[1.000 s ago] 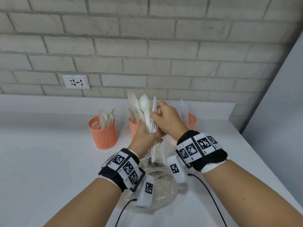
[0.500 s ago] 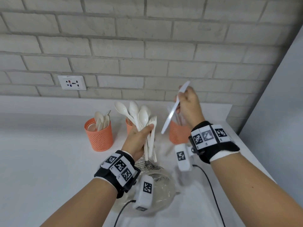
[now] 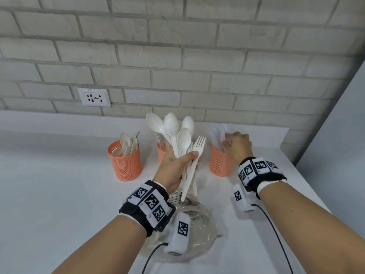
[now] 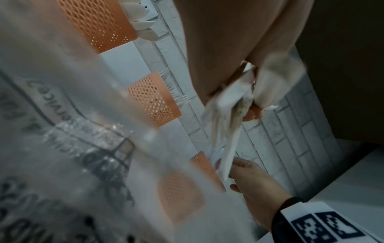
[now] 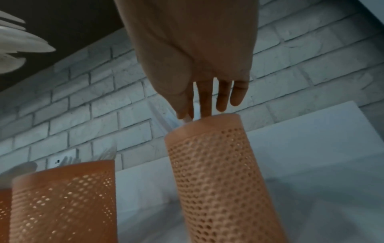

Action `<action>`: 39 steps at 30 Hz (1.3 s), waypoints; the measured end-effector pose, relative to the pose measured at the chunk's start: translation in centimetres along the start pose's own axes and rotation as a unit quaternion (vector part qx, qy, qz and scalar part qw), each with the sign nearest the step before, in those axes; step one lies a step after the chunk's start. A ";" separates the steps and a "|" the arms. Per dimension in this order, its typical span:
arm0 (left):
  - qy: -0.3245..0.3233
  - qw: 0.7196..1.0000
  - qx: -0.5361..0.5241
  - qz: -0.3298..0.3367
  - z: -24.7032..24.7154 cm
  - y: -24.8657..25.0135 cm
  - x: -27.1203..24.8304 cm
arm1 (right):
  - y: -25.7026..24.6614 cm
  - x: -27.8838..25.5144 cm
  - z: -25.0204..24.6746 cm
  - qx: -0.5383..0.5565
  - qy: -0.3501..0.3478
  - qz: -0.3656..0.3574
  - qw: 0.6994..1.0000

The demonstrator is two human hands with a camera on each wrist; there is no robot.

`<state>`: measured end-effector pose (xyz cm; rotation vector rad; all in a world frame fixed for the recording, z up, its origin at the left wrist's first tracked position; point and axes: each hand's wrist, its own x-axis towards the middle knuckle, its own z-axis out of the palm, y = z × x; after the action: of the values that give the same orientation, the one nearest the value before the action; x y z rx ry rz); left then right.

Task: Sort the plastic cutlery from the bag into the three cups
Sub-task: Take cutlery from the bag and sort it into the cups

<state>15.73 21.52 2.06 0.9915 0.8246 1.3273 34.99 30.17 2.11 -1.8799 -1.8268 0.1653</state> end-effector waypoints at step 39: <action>0.051 0.998 -0.011 0.022 -2.2 2.7 -0.9 | -10.3 -7.8 -1.9 0.413 -0.204 -0.053 0.886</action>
<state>12.57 20.77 3.65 0.9361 0.8669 1.4313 25.82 21.83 6.20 -1.1757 -1.6864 1.1738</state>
